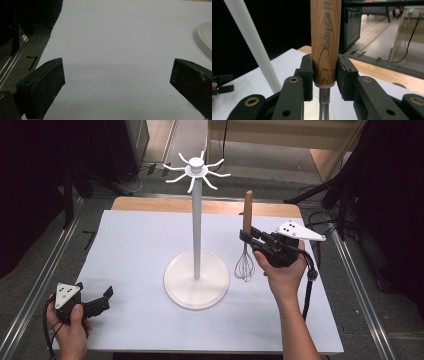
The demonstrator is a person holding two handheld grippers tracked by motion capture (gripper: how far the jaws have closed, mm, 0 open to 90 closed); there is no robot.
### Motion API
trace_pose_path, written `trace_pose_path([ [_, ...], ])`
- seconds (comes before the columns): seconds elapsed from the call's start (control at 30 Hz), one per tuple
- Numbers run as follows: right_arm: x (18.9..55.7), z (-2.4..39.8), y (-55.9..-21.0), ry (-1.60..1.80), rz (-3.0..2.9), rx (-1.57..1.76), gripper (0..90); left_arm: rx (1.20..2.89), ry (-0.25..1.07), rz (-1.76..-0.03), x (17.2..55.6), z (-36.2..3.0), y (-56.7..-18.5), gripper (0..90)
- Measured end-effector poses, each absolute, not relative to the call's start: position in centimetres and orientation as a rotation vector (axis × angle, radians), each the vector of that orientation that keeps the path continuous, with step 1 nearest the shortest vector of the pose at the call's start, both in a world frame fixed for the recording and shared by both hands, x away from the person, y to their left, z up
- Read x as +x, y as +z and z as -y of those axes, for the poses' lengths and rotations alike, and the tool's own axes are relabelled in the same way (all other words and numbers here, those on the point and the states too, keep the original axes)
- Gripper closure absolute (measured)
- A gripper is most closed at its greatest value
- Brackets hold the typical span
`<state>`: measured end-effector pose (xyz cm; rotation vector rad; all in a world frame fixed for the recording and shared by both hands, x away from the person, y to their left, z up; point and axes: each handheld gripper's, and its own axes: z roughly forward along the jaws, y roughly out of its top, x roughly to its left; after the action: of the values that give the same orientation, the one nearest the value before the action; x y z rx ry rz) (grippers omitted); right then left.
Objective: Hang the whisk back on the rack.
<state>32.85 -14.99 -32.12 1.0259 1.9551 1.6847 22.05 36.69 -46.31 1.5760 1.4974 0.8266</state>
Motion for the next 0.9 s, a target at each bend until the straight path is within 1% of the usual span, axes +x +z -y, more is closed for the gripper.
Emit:
trace_pose_path([
  [0.53,31.7,13.9,-29.7,1.819,-1.816,0.872,70.8,1.576,0.824,-1.496,22.1,-36.7,-46.3,0.2],
  [0.9,31.4,13.5,-28.5,1.864,-1.795,0.827,70.8,1.577,0.826,-1.496,22.1,-36.7,-46.3,0.2],
])
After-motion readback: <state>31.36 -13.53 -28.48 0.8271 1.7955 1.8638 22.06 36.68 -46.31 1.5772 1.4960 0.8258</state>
